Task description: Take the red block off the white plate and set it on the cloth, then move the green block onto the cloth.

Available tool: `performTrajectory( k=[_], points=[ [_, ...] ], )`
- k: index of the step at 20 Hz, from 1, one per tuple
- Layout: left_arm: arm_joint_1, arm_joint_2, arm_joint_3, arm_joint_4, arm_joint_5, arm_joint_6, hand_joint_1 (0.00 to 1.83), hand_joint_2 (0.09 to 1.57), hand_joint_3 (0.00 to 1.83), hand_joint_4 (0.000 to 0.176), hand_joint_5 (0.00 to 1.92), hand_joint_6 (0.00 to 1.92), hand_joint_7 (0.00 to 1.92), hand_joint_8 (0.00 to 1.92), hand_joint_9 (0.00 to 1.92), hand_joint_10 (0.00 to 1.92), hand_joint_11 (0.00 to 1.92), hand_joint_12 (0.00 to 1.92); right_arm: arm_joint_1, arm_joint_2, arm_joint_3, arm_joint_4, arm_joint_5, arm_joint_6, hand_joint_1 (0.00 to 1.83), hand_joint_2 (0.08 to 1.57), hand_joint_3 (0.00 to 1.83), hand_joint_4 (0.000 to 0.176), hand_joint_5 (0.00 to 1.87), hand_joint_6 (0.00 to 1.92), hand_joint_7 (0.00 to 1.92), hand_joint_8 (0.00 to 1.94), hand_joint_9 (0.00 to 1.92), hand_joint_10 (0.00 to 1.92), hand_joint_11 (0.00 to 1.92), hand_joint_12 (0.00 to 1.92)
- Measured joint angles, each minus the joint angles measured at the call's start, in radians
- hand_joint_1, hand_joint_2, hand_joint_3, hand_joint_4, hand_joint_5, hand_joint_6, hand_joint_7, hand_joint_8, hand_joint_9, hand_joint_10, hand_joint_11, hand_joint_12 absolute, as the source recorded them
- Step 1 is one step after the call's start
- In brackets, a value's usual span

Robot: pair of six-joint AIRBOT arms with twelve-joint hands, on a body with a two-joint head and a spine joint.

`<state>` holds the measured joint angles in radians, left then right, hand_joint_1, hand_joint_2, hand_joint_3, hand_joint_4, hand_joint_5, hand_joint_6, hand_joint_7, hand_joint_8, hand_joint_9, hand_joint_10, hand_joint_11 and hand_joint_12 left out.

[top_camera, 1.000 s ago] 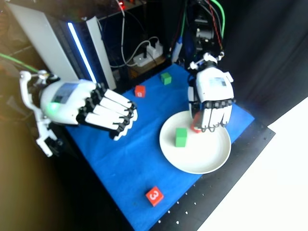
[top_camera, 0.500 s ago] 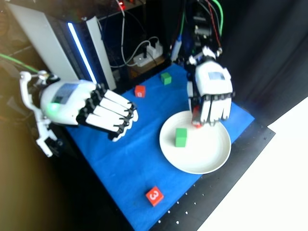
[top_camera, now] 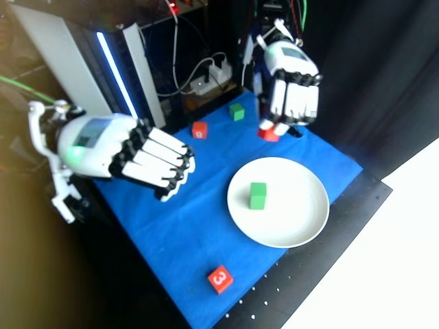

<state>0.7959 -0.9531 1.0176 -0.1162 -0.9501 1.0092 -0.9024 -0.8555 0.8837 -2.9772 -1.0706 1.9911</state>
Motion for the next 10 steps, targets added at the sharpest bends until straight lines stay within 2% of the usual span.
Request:
performTrajectory(
  k=[2, 3, 4, 5, 6, 8, 10],
  points=[
    [0.032, 0.025, -0.035, 0.018, -0.041, 0.0, 1.18, 1.21, 0.0, 0.0, 0.76, 1.22, 0.84, 1.33, 0.81, 1.06, 0.69, 1.47, 0.0, 0.0, 0.0, 0.0, 0.0, 0.0, 1.02, 0.85, 0.25, 0.0, 0.71, 0.7, 0.61, 1.03, 0.55, 1.26, 0.41, 1.7],
    [0.043, 0.03, -0.049, 0.039, -0.051, 0.0, 1.16, 1.23, 0.0, 0.0, 0.74, 1.27, 0.8, 1.36, 0.82, 1.02, 0.7, 1.45, 0.0, 0.0, -0.002, 0.0, -0.001, 0.0, 1.0, 0.88, 0.22, 0.0, 0.71, 0.68, 0.59, 1.07, 0.53, 1.3, 0.4, 1.73],
    [0.053, 0.03, -0.06, 0.055, -0.045, -0.003, 1.15, 1.24, 0.0, 0.0, 0.73, 1.28, 0.78, 1.4, 0.83, 1.05, 0.71, 1.48, 0.0, 0.0, -0.003, 0.0, 0.0, 0.0, 1.01, 0.89, 0.19, 0.0, 0.71, 0.67, 0.59, 1.07, 0.52, 1.31, 0.39, 1.74],
    [0.063, 0.03, -0.071, 0.073, -0.035, -0.004, 1.14, 1.26, 0.0, 0.008, 0.71, 1.32, 0.75, 1.44, 0.81, 1.11, 0.69, 1.53, 0.0, 0.0, -0.005, 0.0, 0.0, 0.0, 0.99, 0.89, 0.18, 0.0, 0.73, 0.65, 0.6, 1.04, 0.54, 1.28, 0.41, 1.72],
    [0.069, 0.03, -0.074, 0.095, -0.024, -0.005, 1.28, 1.26, 0.01, 0.0, 0.66, 1.33, 0.66, 1.47, 0.74, 1.49, 0.61, 1.56, 0.0, 0.0, -0.005, 0.002, 0.0, 0.0, 1.01, 0.9, 0.16, 0.0, 0.75, 0.62, 0.64, 1.02, 0.57, 1.26, 0.44, 1.68],
    [0.078, 0.03, -0.084, 0.114, 0.014, -0.003, 1.32, 1.26, 0.0, 0.0, 0.64, 1.37, 0.65, 1.47, 0.7, 1.58, 0.52, 1.54, 0.0, 0.0, -0.005, 0.003, 0.0, 0.0, 0.94, 0.92, 0.13, 0.0, 0.76, 0.6, 0.66, 0.97, 0.58, 1.21, 0.43, 1.65],
    [0.088, 0.03, -0.092, 0.117, 0.052, -0.004, 1.32, 1.27, 0.0, 0.0, 0.66, 1.39, 0.64, 1.47, 0.67, 1.59, 0.44, 1.54, 0.0, 0.0, -0.005, 0.002, 0.0, 0.0, 0.93, 0.94, 0.12, 0.0, 0.73, 0.61, 0.59, 1.0, 0.51, 1.26, 0.36, 1.72]
  ],
)
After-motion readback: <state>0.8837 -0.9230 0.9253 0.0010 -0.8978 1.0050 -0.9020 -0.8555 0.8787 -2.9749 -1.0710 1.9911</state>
